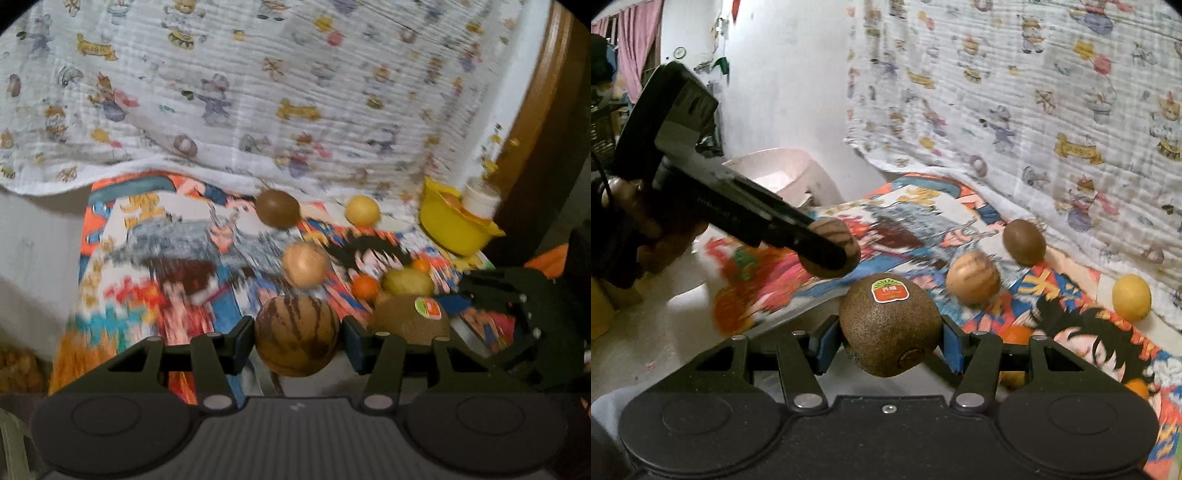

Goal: Organize fruits
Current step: 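Carry the striped fruit with the left tool while the right tool carries the kiwi to the tray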

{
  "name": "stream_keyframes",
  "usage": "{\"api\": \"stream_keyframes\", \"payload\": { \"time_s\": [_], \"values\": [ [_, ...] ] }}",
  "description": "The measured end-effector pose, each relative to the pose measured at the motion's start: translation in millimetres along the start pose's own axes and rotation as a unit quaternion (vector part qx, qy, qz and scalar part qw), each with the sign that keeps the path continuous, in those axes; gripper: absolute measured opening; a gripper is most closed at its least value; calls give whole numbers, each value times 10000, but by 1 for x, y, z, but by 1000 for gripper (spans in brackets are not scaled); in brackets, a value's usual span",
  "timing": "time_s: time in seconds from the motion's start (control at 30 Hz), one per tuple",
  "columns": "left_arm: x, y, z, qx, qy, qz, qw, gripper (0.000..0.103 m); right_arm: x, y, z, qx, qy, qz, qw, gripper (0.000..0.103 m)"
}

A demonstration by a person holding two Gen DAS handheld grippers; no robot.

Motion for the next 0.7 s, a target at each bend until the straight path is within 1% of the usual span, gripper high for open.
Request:
{"api": "stream_keyframes", "payload": {
  "time_s": [0.1,0.23,0.33,0.47,0.7],
  "values": [
    [14,-14,-23,19,-5,-66,10000,55,-13,-14,-11,-54,21,69,10000,58],
    [28,-26,-49,-51,-90,-138,9999,55,-28,-29,-26,-132,50,111,9998,58],
    [36,-34,-65,-86,-13,-150,9998,55,-35,-36,-39,-199,35,90,9998,58],
    [44,-39,-79,-156,1,-173,9997,55,-39,-40,-54,-341,103,56,9994,58],
    [57,-39,-93,-264,191,-155,9993,55,-39,-45,-74,-547,249,80,9982,58]
  ]
}}
Point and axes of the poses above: each gripper's, at about its wrist camera, not at the fingertips, and y roughly the way its jaws point, x to its right, z to its top, the point moved 9 cm from there along y, roughly the way its jaws point, and after that the axes turned 3 degrees about x, right-handed, at the moved point
